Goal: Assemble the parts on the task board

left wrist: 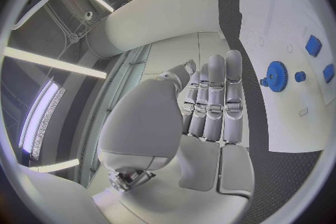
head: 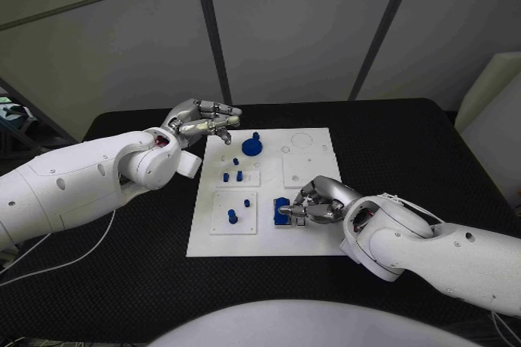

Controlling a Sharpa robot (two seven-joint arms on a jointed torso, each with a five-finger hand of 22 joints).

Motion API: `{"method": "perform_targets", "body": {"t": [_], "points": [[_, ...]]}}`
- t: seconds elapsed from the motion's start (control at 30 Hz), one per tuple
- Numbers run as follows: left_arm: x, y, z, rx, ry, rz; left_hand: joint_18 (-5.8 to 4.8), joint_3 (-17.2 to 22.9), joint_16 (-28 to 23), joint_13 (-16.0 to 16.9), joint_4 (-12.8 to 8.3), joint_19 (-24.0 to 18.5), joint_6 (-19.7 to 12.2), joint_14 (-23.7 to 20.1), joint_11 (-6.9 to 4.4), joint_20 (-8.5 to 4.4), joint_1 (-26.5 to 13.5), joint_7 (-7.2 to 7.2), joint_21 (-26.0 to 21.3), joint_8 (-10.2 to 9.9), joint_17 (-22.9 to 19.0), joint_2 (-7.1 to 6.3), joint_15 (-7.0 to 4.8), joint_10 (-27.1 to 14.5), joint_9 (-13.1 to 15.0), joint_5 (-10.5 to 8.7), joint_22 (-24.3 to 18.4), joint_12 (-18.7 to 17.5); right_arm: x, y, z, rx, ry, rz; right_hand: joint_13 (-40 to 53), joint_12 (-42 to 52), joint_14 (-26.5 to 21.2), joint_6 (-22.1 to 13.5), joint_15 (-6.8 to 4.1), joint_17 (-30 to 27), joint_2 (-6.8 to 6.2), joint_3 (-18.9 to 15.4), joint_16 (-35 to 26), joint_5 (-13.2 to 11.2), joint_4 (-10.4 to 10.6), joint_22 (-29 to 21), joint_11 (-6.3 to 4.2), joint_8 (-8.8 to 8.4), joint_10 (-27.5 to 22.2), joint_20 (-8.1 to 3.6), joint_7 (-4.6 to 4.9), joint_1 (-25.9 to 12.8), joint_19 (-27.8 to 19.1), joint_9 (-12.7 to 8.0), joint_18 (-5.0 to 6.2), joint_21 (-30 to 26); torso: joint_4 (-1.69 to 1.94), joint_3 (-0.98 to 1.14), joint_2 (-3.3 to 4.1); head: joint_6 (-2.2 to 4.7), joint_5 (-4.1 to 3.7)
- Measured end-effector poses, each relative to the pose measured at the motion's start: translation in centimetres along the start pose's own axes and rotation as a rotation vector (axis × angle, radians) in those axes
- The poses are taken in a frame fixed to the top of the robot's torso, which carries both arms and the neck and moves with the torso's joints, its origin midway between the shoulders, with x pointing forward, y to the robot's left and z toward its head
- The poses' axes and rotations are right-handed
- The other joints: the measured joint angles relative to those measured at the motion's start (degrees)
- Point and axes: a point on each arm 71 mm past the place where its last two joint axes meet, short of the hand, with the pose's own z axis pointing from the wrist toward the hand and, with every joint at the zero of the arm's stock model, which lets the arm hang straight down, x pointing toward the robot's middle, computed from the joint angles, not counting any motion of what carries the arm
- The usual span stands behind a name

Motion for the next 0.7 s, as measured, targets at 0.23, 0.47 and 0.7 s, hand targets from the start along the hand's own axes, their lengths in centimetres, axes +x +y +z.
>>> {"method": "perform_targets", "body": {"t": [0.23, 0.47, 0.7], "points": [[0.00, 0.03, 0.04, -0.001, 0.000, 0.000, 0.00, 0.0, 0.0, 0.0, 0.0, 0.0, 0.0, 0.0, 0.00, 0.00, 0.0, 0.00, 0.0, 0.0, 0.0, 0.00, 0.00, 0.0, 0.0, 0.00, 0.0, 0.0, -0.02, 0.20, -0.16, -0.023, 0.000, -0.016, 0.9, 1.1, 0.0, 0.3, -0.41, 0.0, 0.15, 1.3, 0.0, -0.5, -3.5, 0.0, -0.29, 0.62, 0.7, 0.00, -0.31, 5.8, 0.0, 0.9, 0.00, 0.0, 0.03, 0.00, -0.04, 0.00, -0.14], [-0.04, 0.04, 0.04, -0.002, -0.002, 0.000, 0.00, 0.0, 0.0, 0.0, 0.0, 0.0, 0.0, 0.0, 0.00, 0.00, 0.0, 0.00, 0.0, 0.0, 0.0, 0.00, 0.00, 0.0, 0.0, 0.00, 0.0, 0.0, -0.22, 0.32, -0.48, -0.048, -0.014, -0.034, 1.8, 1.9, 0.0, 0.4, -0.41, 0.0, 0.53, 0.7, 0.0, -1.2, -2.8, 0.0, -0.32, 0.87, 1.2, -0.21, -0.41, 5.3, 0.2, 1.2, 0.00, 0.0, 0.06, 0.00, 0.00, 0.03, -0.04], [-0.13, 0.05, 0.00, -0.003, -0.003, 0.001, 0.00, 0.2, 0.0, 0.0, -0.2, 0.0, 0.0, 0.0, 0.00, 0.00, 0.0, 0.00, 0.0, 0.0, -0.1, 0.00, 0.00, 0.0, 0.0, 0.00, 0.0, 0.0, -0.57, 0.07, -0.75, -0.073, -0.030, -0.057, 2.1, 2.1, 0.0, 0.8, -0.41, 0.0, -0.09, -0.4, 0.0, 0.5, -1.7, 0.0, -0.49, 1.31, 1.3, -0.21, -0.76, 4.0, 0.2, 1.9, 0.00, 0.0, -0.03, -0.02, 0.01, 0.02, 0.02]]}}
